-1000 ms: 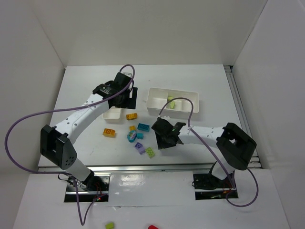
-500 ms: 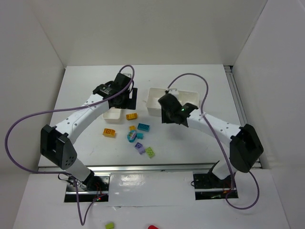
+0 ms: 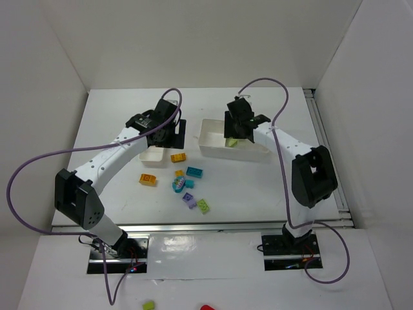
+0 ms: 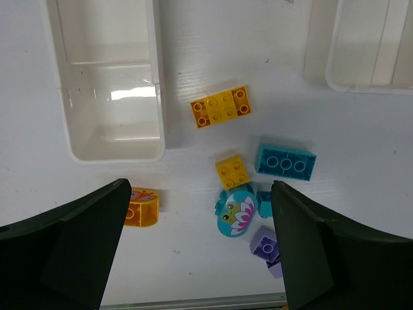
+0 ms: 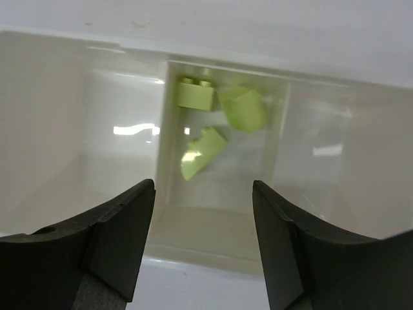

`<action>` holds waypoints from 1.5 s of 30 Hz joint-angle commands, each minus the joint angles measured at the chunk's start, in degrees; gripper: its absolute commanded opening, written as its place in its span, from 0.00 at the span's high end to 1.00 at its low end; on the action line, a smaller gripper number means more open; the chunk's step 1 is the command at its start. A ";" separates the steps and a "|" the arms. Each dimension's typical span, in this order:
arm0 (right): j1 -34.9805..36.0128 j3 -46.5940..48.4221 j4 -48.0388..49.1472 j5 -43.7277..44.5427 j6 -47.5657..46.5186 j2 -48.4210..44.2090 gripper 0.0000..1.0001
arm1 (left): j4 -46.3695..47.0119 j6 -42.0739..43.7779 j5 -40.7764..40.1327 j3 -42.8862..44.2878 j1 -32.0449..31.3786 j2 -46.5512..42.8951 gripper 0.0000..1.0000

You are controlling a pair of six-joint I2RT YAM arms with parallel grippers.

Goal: Sort the legos into containers by color

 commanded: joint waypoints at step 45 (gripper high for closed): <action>15.51 -16.67 1.69 2.26 2.48 -22.35 0.65 | -1.00 -1.12 -4.59 -0.80 0.80 -0.57 0.00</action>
